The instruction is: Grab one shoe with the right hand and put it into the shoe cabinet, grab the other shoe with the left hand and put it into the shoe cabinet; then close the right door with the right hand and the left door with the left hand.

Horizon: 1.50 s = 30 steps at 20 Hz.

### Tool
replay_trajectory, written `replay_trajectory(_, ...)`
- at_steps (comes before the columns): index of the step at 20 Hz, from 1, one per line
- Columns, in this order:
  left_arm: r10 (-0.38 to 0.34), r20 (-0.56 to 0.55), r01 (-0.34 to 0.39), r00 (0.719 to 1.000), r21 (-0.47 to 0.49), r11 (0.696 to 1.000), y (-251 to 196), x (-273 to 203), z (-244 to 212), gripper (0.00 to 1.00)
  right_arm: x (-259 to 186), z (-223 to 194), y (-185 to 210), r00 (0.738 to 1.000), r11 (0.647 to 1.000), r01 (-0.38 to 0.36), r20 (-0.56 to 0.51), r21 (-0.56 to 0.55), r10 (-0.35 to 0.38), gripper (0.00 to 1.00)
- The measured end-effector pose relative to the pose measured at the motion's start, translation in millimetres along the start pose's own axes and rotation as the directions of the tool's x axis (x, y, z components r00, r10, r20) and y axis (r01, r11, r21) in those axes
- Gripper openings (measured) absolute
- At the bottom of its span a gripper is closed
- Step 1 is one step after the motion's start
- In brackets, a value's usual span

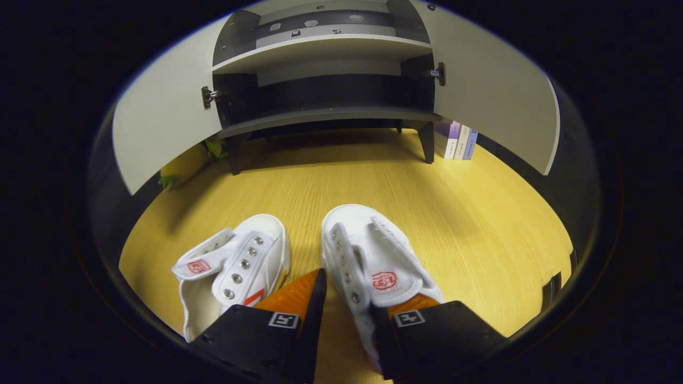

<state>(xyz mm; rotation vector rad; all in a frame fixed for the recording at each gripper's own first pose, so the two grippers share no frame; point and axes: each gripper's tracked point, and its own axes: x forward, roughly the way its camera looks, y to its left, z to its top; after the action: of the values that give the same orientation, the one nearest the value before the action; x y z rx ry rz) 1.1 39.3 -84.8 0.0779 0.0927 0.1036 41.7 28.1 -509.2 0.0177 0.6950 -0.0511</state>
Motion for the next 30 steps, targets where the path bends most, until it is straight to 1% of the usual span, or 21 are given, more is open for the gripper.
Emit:
replay_trajectory(1, 0.000, -0.013, 0.000, 1.000, -0.002, 1.000, 0, 1, -5, 0.96, -2, 4, 6, 0.999, 0.999, -0.032, 0.014, -0.004, 0.032, 0.40)
replay_trajectory(2, 0.000, -0.022, 0.000, 1.000, -0.003, 1.000, 0, 2, -8, 0.97, 3, 1, 9, 0.999, 0.999, -0.043, -0.001, -0.018, 0.043, 0.40)
replay_trajectory(3, 0.001, -0.029, -0.001, 1.000, -0.002, 1.000, 1, 2, -12, 0.97, -4, 7, 11, 0.999, 0.998, -0.051, 0.015, -0.037, 0.052, 0.14)
replay_trajectory(4, 0.002, -0.032, -0.002, 0.999, -0.004, 1.000, 2, 2, -12, 0.96, 1, 3, 11, 0.998, 0.996, -0.065, -0.003, -0.055, 0.065, 0.10)
replay_trajectory(5, 0.002, -0.031, -0.002, 1.000, -0.008, 1.000, 2, 2, -12, 0.96, 0, 1, 11, 0.997, 0.996, -0.071, -0.007, -0.054, 0.071, 0.09)
replay_trajectory(6, 0.001, -0.028, -0.001, 1.000, -0.013, 1.000, 3, 3, -11, 0.96, -3, 6, 11, 0.997, 0.996, -0.083, -0.009, -0.041, 0.083, 0.06)
replay_trajectory(9, -0.003, -0.016, 0.002, 1.000, -0.025, 1.000, 4, 3, -7, 0.96, -20, 24, 6, 0.995, 0.995, -0.095, 0.003, 0.017, 0.095, 0.06)
replay_trajectory(11, -0.010, -0.007, 0.010, 1.000, -0.028, 1.000, 3, 3, -5, 0.96, -39, 46, 7, 0.994, 0.994, -0.108, 0.033, 0.008, 0.108, 0.06)
replay_trajectory(13, -0.019, -0.002, 0.019, 1.000, -0.026, 0.999, 3, 4, -4, 0.96, -61, 75, 8, 0.990, 0.992, -0.122, 0.063, -0.028, 0.124, 0.06)
replay_trajectory(16, -0.039, -0.008, 0.038, 0.999, -0.051, 0.998, 1, 6, -8, 0.97, -92, 132, 11, 0.986, 0.992, -0.126, 0.103, -0.022, 0.128, 0.06)
replay_trajectory(18, -0.049, -0.006, 0.049, 0.999, -0.065, 0.997, 1, 8, -8, 0.96, -110, 177, 14, 0.983, 0.992, -0.127, 0.133, -0.019, 0.129, 0.06)
replay_trajectory(21, -0.061, -0.002, 0.061, 0.998, -0.081, 0.995, 2, 11, -7, 0.96, -133, 258, 20, 0.969, 0.991, -0.137, 0.207, -0.008, 0.135, 0.05)
replay_trajectory(23, -0.069, -0.004, 0.068, 0.998, -0.090, 0.994, 0, 14, -7, 0.97, -138, 308, 22, 0.961, 0.989, -0.148, 0.235, 0.004, 0.143, 0.06)
replay_trajectory(25, -0.073, 0.001, 0.073, 0.997, -0.095, 0.993, -1, 16, -7, 0.96, -133, 355, 24, 0.953, 0.987, -0.160, 0.265, 0.019, 0.149, 0.06)
replay_trajectory(27, -0.078, 0.007, 0.078, 0.997, -0.098, 0.992, -2, 16, -7, 0.96, -120, 398, 22, 0.948, 0.989, -0.145, 0.287, 0.008, 0.137, 0.06)
replay_trajectory(30, -0.088, 0.007, 0.088, 0.996, -0.098, 0.991, -6, 19, -9, 0.97, -90, 453, 21, 0.949, 0.991, -0.131, 0.290, -0.004, 0.126, 0.06)
